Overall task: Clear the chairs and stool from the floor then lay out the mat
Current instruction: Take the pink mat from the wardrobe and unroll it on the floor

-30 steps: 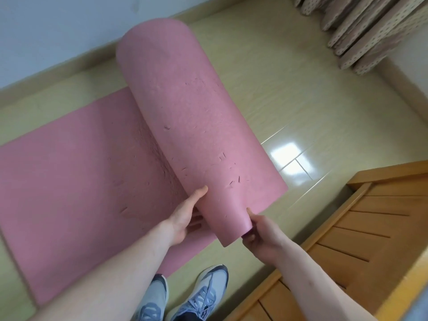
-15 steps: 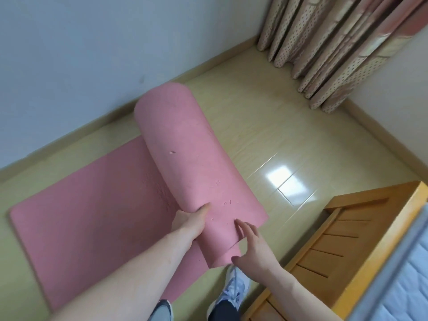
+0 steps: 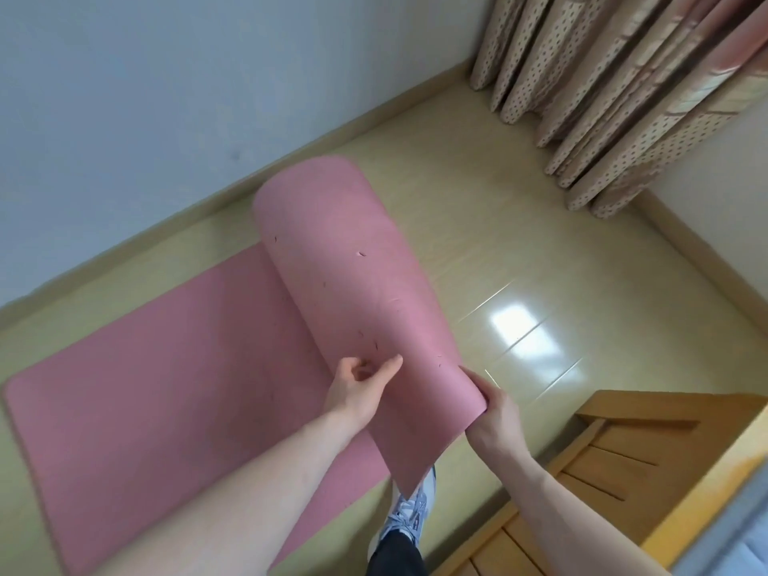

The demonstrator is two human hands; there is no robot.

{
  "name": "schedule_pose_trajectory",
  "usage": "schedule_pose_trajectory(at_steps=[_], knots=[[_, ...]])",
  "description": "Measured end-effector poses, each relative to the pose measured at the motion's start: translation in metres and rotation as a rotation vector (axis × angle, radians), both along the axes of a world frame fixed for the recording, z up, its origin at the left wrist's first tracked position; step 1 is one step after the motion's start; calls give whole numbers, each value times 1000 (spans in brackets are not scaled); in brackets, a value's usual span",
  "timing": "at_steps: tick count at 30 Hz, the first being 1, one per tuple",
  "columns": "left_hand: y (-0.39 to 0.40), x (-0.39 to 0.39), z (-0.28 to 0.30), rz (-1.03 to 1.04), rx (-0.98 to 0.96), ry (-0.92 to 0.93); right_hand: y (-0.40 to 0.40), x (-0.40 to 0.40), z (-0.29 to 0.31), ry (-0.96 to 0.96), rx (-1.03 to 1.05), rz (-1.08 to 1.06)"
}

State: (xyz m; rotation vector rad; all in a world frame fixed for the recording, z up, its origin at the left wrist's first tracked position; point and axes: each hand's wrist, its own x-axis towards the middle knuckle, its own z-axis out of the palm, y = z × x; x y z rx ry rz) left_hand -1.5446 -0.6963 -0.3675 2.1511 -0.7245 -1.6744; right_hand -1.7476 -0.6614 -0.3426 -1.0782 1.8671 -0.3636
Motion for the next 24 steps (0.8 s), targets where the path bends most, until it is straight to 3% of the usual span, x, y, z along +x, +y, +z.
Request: schedule_pose_trajectory(at_steps=[9,12,16,24], knots=[[-27,-39,-2,175,279,83,-66,-70,9,-370,175,-107],[-29,-48,-3,172,417,220,-73,-77,8,-480,221,-168],[-34,-64,-1,250,422,413,-79,-75,7,-642,309,-280],[-6,-58,-21,272,472,334,-72,-75,4,-815,339,-473]])
